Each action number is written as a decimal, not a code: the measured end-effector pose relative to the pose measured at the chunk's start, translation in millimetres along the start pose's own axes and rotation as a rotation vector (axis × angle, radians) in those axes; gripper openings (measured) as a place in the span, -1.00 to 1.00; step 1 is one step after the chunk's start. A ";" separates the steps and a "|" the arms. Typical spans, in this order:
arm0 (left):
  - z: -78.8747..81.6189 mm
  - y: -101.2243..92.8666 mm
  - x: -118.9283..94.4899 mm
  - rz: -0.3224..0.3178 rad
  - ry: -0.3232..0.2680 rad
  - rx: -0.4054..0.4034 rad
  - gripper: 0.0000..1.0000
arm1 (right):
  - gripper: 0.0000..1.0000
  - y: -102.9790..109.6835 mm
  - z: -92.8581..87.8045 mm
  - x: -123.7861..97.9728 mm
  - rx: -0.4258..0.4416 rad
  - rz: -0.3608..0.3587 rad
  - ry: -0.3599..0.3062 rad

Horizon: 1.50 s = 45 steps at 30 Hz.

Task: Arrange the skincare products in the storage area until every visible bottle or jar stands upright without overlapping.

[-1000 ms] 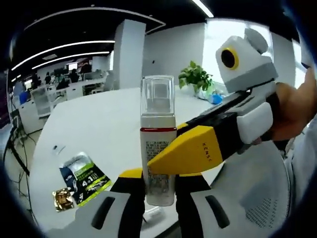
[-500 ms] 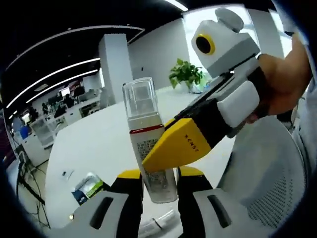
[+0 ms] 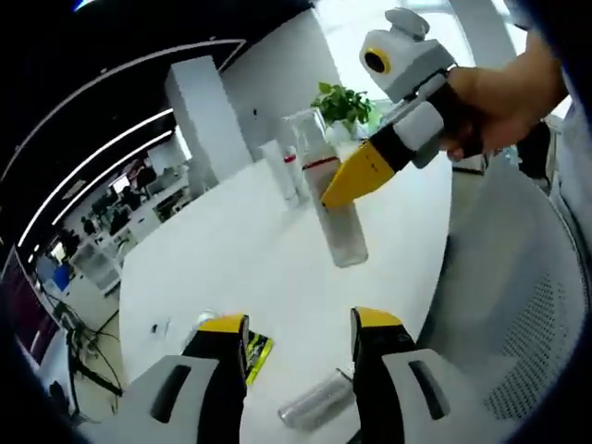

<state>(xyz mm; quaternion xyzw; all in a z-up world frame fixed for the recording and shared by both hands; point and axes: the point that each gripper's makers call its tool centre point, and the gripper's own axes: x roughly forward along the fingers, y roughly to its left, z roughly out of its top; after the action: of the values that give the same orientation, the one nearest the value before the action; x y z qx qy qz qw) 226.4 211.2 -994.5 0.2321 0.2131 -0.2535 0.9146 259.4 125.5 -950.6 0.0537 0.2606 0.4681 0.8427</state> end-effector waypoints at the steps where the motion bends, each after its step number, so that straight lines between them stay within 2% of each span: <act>1: -3.4 1.0 0.4 0.000 0.005 -0.001 -0.12 | -0.75 -3.3 1.0 -1.1 0.001 -0.006 -0.003; 5: -24.1 7.5 0.5 0.019 0.058 0.023 -0.10 | -0.75 -17.9 6.1 -5.4 0.000 -0.041 -0.013; 9: -37.8 5.0 1.5 0.000 0.072 -0.081 -0.15 | -0.75 -32.2 12.5 -9.1 -0.006 -0.075 -0.021; 16: -43.4 3.0 5.8 0.002 0.093 -0.078 -0.28 | -0.75 -56.7 23.5 -11.7 -0.023 -0.127 -0.029; 25: -49.9 0.0 6.9 -0.009 0.119 -0.062 -0.28 | -0.75 -92.9 32.9 -6.9 -0.050 -0.201 -0.022; 33: -55.3 -0.4 7.7 -0.006 0.146 -0.050 -0.28 | -0.75 -112.4 43.5 -3.3 -0.080 -0.234 -0.028; 39: -59.0 0.9 7.3 0.000 0.163 -0.053 -0.31 | -0.74 -135.4 50.0 0.8 -0.101 -0.269 -0.022; 45: -59.9 4.5 6.6 0.015 0.162 -0.068 -0.35 | -0.74 -147.6 48.5 -1.2 -0.111 -0.304 -0.013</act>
<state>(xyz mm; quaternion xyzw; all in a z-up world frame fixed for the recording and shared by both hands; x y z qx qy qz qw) 217.7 244.1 -1044.4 0.2222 0.2932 -0.2198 0.9035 394.9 49.9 -957.9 -0.0301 0.2338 0.3488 0.9071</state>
